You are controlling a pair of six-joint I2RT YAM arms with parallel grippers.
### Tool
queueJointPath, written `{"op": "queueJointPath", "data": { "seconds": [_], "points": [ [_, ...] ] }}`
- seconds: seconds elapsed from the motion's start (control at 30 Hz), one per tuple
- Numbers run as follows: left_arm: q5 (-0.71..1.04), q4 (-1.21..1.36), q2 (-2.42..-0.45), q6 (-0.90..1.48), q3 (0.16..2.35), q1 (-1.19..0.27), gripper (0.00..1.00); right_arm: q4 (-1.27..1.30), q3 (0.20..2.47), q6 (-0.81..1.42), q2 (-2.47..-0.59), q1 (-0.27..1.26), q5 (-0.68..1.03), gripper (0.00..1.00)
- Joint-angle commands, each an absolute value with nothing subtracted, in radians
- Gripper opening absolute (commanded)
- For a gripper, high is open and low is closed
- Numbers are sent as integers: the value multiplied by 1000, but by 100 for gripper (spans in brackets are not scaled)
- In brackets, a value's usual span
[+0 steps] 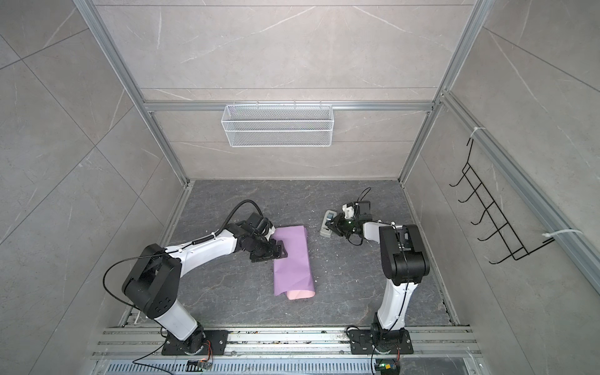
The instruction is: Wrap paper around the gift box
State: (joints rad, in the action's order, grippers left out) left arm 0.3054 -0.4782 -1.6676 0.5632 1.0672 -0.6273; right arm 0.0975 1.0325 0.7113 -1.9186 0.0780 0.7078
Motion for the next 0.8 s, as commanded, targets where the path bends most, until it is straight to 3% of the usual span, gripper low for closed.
{"op": "queueJointPath", "data": {
  "seconds": [0.0,0.77],
  "points": [
    [221,-555,-1708,537,1038,-623,89,-63,1005,723,-1980,130,743,24],
    [216,-556,-1707,534,1032,-623,89,107,957,796,-1971,129,812,14]
  ]
}}
